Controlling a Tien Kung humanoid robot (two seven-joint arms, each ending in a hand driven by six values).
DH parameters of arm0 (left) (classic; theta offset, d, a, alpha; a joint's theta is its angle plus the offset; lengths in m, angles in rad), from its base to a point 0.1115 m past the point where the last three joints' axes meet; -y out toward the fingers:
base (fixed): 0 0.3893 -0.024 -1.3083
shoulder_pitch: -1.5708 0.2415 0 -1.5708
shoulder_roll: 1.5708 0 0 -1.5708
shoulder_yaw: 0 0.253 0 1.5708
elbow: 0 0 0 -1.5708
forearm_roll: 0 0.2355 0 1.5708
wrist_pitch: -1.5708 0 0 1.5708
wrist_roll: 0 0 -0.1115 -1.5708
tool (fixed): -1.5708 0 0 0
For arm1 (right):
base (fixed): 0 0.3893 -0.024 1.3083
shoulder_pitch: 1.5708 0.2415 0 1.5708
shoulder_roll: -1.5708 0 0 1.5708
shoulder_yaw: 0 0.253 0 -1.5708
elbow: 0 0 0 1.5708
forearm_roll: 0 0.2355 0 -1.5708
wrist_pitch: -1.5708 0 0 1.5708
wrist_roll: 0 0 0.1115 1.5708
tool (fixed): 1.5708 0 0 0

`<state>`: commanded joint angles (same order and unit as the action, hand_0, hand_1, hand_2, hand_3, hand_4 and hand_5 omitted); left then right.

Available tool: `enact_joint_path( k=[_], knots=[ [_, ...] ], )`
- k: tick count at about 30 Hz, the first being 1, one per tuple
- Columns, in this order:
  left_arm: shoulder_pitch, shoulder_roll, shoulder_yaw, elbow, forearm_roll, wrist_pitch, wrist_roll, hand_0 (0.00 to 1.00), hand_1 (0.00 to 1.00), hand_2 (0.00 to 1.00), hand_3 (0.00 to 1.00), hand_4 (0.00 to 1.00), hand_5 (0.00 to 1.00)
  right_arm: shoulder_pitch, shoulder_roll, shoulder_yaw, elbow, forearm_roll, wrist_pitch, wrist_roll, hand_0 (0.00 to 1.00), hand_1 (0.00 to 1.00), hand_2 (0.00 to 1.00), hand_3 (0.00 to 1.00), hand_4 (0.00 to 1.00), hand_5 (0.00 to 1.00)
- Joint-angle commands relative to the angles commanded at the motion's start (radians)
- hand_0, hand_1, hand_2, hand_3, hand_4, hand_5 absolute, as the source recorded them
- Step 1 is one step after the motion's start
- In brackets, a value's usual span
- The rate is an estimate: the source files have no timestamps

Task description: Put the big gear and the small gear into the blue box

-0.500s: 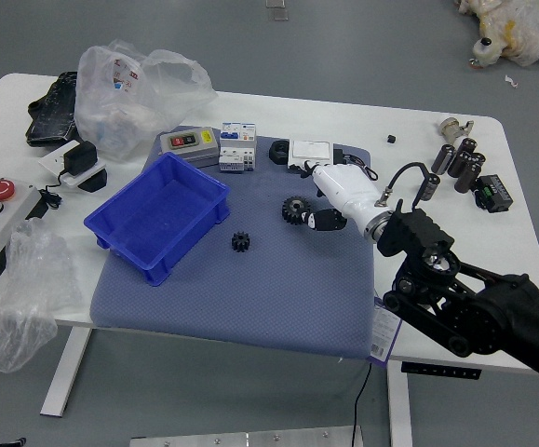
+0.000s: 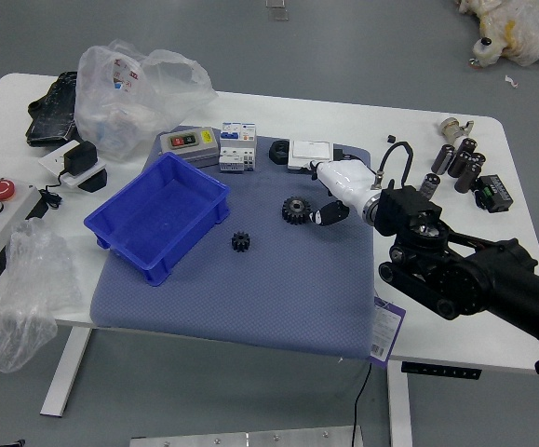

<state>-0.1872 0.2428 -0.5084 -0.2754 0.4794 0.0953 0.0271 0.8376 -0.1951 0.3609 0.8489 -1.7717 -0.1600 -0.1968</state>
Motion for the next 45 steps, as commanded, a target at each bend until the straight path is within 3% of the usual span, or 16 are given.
enact_joint_path(
  k=[10, 11, 16, 17, 22, 23, 37, 45],
  knots=[
    [-0.002, 0.002, -0.004, 0.000, 0.009, -0.001, 0.003, 0.663, 0.643, 0.625, 0.695, 0.699, 0.380, 0.021, 0.031, -0.070, -0.035, 0.065, 0.009, -0.007, 0.333, 0.493, 0.754, 0.853, 0.998, 0.526],
    [-0.003, 0.002, -0.004, 0.000, 0.010, -0.001, 0.003, 0.664, 0.643, 0.625, 0.695, 0.699, 0.379, 0.021, 0.033, -0.076, -0.036, 0.074, 0.007, -0.007, 0.324, 0.471, 0.652, 0.751, 0.842, 0.318],
    [-0.005, 0.003, -0.007, 0.000, 0.016, -0.004, 0.006, 0.664, 0.643, 0.625, 0.695, 0.699, 0.379, 0.022, 0.040, -0.102, -0.039, 0.105, -0.014, -0.002, 0.324, 0.471, 0.652, 0.751, 0.842, 0.318],
    [-0.005, 0.003, -0.007, 0.000, 0.017, -0.005, 0.006, 0.664, 0.644, 0.626, 0.696, 0.699, 0.380, 0.022, 0.042, -0.107, -0.040, 0.108, -0.019, -0.002, 0.304, 0.416, 0.527, 0.646, 0.619, 0.252],
    [-0.007, 0.002, -0.010, 0.000, 0.021, -0.005, 0.007, 0.664, 0.644, 0.626, 0.696, 0.699, 0.380, 0.022, 0.050, -0.123, -0.045, 0.114, -0.034, 0.001, 0.304, 0.416, 0.527, 0.646, 0.619, 0.252],
    [-0.007, 0.002, -0.012, 0.000, 0.024, -0.005, 0.008, 0.664, 0.644, 0.626, 0.696, 0.699, 0.380, 0.021, 0.051, -0.125, -0.047, 0.115, -0.039, 0.002, 0.282, 0.391, 0.468, 0.625, 0.553, 0.220],
    [-0.005, -0.003, -0.015, -0.001, 0.030, -0.005, 0.011, 0.665, 0.643, 0.626, 0.697, 0.699, 0.380, 0.020, 0.053, -0.109, -0.039, 0.120, -0.108, 0.029, 0.258, 0.375, 0.433, 0.584, 0.543, 0.204],
    [0.003, -0.004, -0.018, -0.002, 0.029, -0.005, 0.013, 0.665, 0.643, 0.626, 0.697, 0.700, 0.380, 0.049, 0.016, -0.060, 0.070, 0.079, -0.105, 0.020, 0.253, 0.374, 0.420, 0.580, 0.555, 0.212]
  ],
)
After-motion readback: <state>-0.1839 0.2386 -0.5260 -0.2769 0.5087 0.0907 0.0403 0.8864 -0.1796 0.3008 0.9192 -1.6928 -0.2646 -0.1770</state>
